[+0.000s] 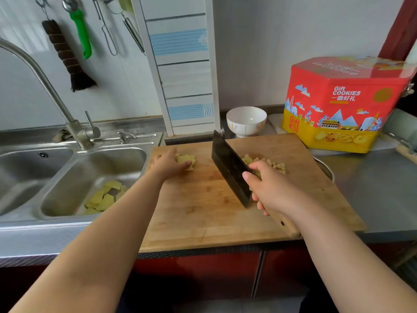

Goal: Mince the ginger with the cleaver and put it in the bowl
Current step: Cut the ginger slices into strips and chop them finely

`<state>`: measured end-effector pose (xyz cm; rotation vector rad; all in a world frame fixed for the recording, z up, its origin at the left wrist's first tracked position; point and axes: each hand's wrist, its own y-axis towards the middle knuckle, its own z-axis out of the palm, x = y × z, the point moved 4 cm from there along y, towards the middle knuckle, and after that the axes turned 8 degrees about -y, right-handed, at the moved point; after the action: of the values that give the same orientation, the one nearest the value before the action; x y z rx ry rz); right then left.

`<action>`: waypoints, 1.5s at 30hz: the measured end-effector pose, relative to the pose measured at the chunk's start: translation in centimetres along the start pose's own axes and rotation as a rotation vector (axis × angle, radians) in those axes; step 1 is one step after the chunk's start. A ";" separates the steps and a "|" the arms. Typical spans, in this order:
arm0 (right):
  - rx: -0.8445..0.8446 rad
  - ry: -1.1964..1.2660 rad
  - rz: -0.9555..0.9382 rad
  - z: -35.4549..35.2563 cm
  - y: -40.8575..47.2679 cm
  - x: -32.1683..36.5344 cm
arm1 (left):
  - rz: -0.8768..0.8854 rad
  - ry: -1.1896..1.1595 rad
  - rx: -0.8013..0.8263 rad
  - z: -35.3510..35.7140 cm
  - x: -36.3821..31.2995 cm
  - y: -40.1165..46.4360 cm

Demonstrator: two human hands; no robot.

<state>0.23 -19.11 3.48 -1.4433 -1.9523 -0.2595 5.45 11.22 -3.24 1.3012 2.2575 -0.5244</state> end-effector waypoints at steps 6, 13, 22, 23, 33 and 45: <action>0.021 -0.005 0.032 0.1 0.4 -0.4 | 0.169 0.339 0.114 -0.7 -1.3 2.3; 0.000 -0.105 0.030 0.3 0.1 -0.3 | 0.208 0.446 0.210 -0.8 -2.8 2.6; -0.031 -0.209 0.035 0.6 -0.2 -0.2 | 0.341 0.044 0.275 -1.4 -4.0 -3.5; -0.037 -0.224 0.034 0.6 -0.2 -0.2 | 0.323 0.002 0.396 -1.4 -3.8 -4.6; -0.118 -0.327 -0.054 1.2 -0.3 0.6 | 0.311 -0.162 0.293 0.2 -1.8 -9.2; -0.180 -0.439 -0.131 2.0 -0.6 1.1 | 0.165 -0.357 -0.113 2.1 -1.4 -12.0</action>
<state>-1.28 -17.43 2.77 -1.5902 -2.4348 -0.1922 -4.03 3.42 -3.09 1.2154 1.8447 -0.5153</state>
